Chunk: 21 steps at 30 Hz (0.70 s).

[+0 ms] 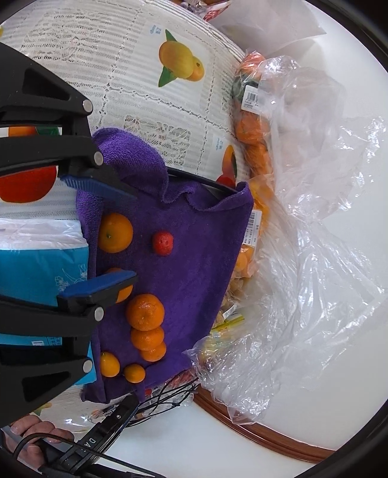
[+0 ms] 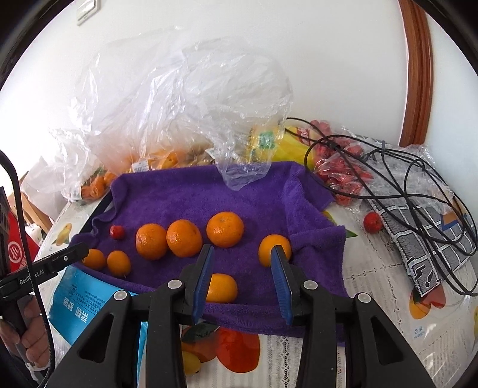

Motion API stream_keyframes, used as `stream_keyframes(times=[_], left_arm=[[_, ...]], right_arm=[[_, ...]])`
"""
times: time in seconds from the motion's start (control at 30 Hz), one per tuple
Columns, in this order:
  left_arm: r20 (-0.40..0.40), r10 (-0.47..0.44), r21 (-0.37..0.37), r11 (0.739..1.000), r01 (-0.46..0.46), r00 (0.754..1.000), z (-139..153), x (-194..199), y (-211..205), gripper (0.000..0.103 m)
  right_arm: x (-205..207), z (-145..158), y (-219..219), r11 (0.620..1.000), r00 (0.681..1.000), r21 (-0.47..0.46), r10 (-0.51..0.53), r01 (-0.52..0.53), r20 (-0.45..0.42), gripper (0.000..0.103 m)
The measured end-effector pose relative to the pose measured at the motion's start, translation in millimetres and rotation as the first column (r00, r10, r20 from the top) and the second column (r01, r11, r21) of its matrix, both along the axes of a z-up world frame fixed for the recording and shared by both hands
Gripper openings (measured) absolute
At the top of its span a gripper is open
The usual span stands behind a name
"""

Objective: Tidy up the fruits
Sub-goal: 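Grasp the yellow fruit beside the tissue pack with the right gripper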

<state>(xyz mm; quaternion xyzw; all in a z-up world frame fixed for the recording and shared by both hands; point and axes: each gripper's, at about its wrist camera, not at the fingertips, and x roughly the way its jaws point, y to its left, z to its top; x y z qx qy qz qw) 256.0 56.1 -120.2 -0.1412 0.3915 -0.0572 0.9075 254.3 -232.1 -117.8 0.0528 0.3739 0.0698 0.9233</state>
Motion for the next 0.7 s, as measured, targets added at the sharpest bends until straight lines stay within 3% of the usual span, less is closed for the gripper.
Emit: stream_keyframes(times=[0.13, 0.4, 0.5, 0.7], left_arm=[[0.018, 0.001, 0.008, 1.000, -0.001, 1.000, 8.1, -4.5, 1.5, 0.056], [0.032, -0.006, -0.010, 1.000, 0.006, 0.999, 15.6, -8.3, 1.4, 0.056], [0.039, -0.008, -0.009, 1.000, 0.009, 0.999, 17.7, -10.6, 1.1, 0.057], [0.047, -0.009, -0.027, 1.000, 0.011, 0.999, 22.3, -13.0, 4.6, 0.057]], right_arm=[[-12.8, 0.6, -0.5, 1.000, 0.999, 0.008, 0.030, -0.030, -0.021, 0.039], [-52.9, -21.1, 18.1, 0.983, 0.969, 0.015, 0.184, -0.184, -0.166, 0.029], [-53.6, -31.2, 24.1, 0.979, 0.957, -0.013, 0.198, -0.205, -0.213, 0.022], [-50.6, -35.2, 28.0, 0.972, 0.942, 0.043, 0.234, -0.230, -0.243, 0.022]])
